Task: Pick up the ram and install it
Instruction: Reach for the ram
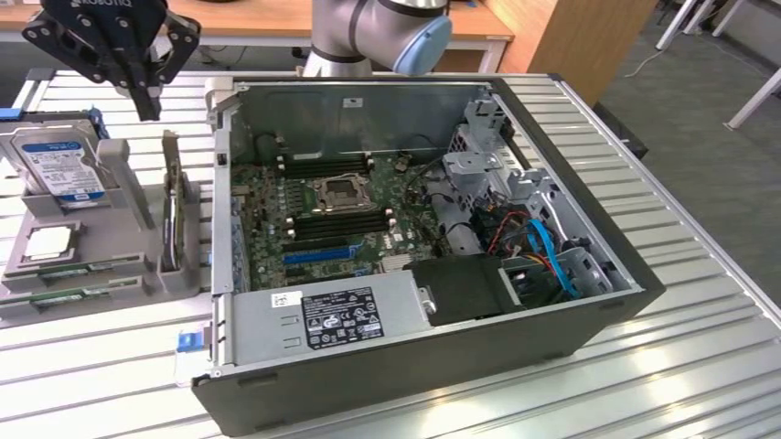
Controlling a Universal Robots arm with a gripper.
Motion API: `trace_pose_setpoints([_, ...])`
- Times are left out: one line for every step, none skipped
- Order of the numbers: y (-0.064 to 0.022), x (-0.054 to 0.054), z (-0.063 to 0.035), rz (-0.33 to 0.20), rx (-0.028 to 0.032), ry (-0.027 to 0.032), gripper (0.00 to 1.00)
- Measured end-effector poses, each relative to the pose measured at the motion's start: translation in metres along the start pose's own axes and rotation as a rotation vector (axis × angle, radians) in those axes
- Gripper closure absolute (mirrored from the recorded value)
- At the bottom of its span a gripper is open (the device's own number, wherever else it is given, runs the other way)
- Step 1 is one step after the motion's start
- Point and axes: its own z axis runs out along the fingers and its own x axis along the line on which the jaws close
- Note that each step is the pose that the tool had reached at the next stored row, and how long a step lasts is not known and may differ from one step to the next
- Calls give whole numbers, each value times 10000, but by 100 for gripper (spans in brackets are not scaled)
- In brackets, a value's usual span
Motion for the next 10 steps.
trace_pose_setpoints([-1,14,-1,0,1,1,90])
trace_pose_setpoints([-2,29,-1,0,0,0,90])
trace_pose_setpoints([-3,44,-1,0,0,0,90])
trace_pose_setpoints([-5,60,-1,0,0,0,90])
trace_pose_setpoints([-6,77,-1,0,0,0,90])
trace_pose_setpoints([-7,95,-2,1,1,1,90])
trace_pose_setpoints([-8,111,-2,-1,0,0,90])
trace_pose_setpoints([-10,127,-2,-1,0,0,90])
trace_pose_setpoints([-11,143,-2,-1,0,0,90])
trace_pose_setpoints([-12,158,-3,-1,0,0,90])
